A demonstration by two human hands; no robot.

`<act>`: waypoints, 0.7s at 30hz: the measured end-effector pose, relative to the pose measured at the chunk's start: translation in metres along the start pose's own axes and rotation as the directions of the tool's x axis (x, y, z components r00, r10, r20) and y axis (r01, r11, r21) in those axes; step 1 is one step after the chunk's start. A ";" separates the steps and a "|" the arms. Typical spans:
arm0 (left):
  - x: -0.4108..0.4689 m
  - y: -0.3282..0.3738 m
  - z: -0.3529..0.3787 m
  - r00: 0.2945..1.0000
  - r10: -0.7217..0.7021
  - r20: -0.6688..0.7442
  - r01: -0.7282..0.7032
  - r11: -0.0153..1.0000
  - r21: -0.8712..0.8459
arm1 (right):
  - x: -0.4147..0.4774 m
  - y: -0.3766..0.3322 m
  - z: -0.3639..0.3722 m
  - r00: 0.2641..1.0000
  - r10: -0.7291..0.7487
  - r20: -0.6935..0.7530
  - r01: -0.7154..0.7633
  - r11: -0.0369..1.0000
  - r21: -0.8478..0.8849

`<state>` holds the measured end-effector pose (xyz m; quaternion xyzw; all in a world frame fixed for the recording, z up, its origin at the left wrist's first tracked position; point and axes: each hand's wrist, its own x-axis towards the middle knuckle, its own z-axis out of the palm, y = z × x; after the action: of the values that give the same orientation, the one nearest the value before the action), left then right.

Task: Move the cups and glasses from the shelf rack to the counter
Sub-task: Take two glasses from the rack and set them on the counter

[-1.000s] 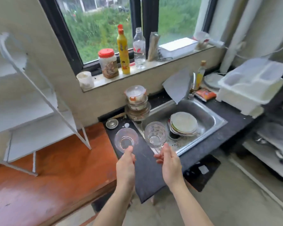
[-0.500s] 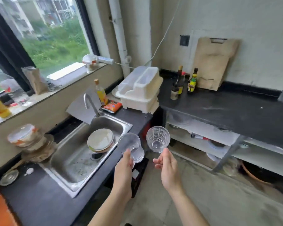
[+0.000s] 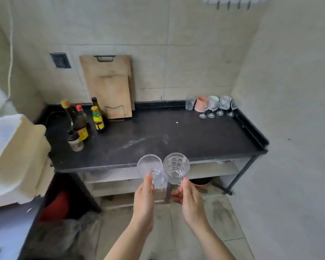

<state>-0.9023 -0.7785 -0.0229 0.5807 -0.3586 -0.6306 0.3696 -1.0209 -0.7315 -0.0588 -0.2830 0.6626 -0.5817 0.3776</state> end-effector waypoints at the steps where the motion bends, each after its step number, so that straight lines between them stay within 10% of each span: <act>1: 0.016 0.012 0.023 0.999 0.009 0.047 -0.010 1.000 0.018 | 0.023 -0.009 -0.012 0.999 -0.008 -0.050 0.008 1.000 -0.003; 11: 0.105 0.080 0.189 0.927 0.049 0.372 -0.139 0.965 0.220 | 0.153 -0.050 -0.107 0.897 -0.016 -0.441 0.029 0.999 0.021; 21: 0.236 0.081 0.358 0.960 -0.011 0.279 -0.095 0.927 0.363 | 0.353 -0.039 -0.181 0.923 0.100 -0.371 -0.086 0.995 0.055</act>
<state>-1.2682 -1.0166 -0.0378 0.5389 -0.5324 -0.6172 0.2125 -1.3694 -0.9245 -0.0742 -0.1283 0.7237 -0.6187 0.2773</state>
